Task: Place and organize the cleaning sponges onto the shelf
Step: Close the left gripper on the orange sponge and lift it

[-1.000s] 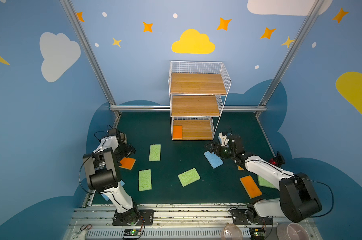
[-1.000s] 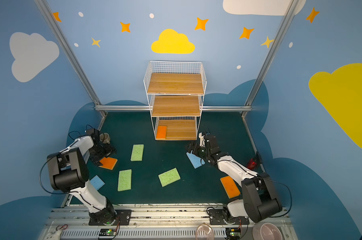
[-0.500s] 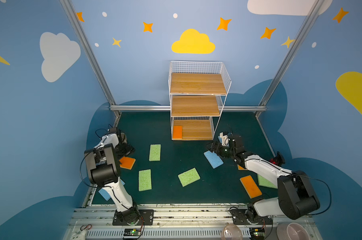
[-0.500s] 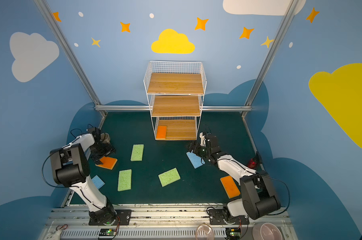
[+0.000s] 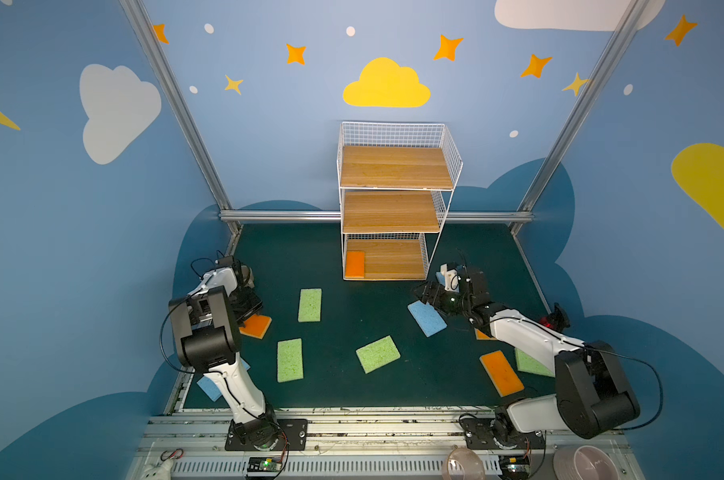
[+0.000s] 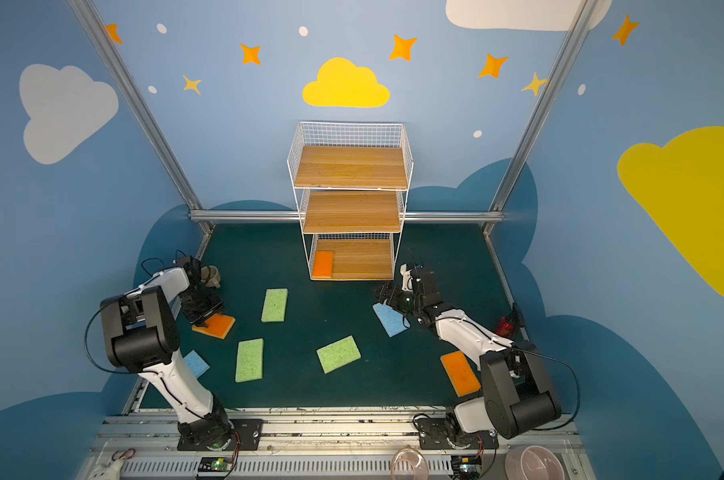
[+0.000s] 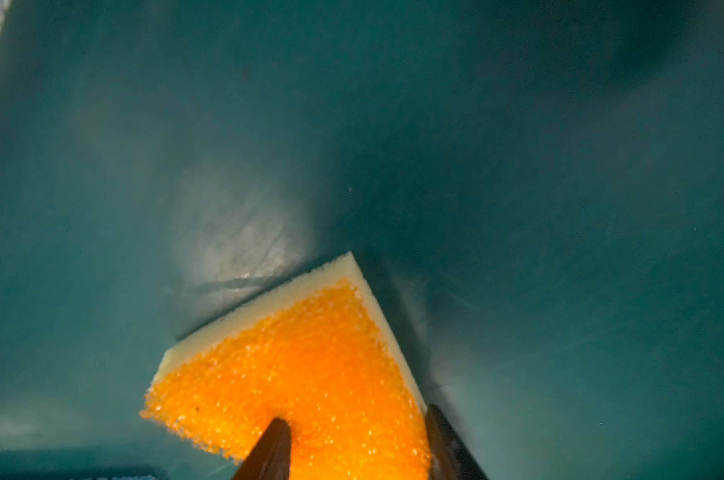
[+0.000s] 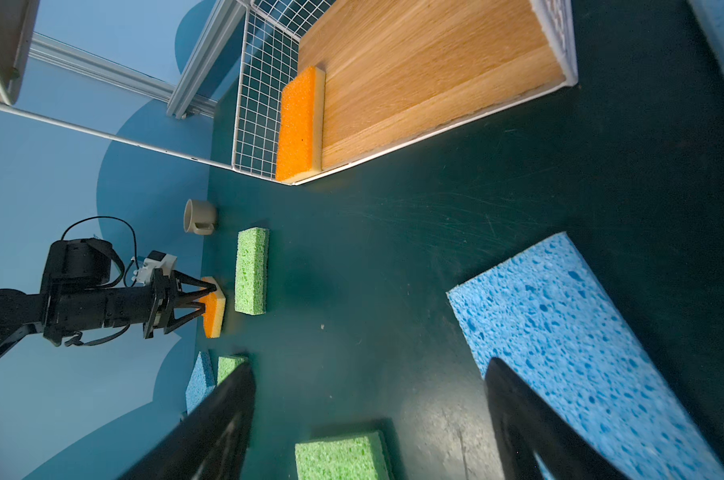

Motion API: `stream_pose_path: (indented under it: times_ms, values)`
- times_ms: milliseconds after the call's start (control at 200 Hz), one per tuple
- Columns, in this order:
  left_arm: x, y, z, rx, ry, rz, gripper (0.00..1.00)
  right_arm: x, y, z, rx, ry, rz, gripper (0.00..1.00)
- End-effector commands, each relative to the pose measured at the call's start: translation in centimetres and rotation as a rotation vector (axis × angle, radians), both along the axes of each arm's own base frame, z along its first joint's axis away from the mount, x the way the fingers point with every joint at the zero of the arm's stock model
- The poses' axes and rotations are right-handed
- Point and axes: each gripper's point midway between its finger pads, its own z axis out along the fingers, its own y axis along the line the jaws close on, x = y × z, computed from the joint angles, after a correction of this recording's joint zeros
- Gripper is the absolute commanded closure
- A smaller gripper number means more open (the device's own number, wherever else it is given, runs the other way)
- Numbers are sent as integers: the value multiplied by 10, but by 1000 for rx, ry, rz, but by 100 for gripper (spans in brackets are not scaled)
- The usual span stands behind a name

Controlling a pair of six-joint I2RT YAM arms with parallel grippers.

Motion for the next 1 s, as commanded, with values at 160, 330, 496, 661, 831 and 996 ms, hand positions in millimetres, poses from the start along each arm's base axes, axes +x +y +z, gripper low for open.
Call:
stream_pose_path:
  times_ms: [160,330,496,661,831,996]
  values:
    - [28,-34,25,-9,-136,-143,60,-3,-6,13,22,-35,-13,15]
    - [29,-57,56,3,-187,-238,60,-4,-8,16,27,-42,-19,15]
    - [30,-102,91,-12,-269,-374,61,-6,-9,20,29,-48,-20,15]
    - [19,-114,105,-25,-273,-390,52,-8,-9,22,32,-49,-15,15]
    - [1,-81,87,33,-180,-292,13,-8,-8,22,27,-52,-3,14]
    - [-2,-63,64,-33,-193,-182,3,-8,-8,20,22,-48,-3,14]
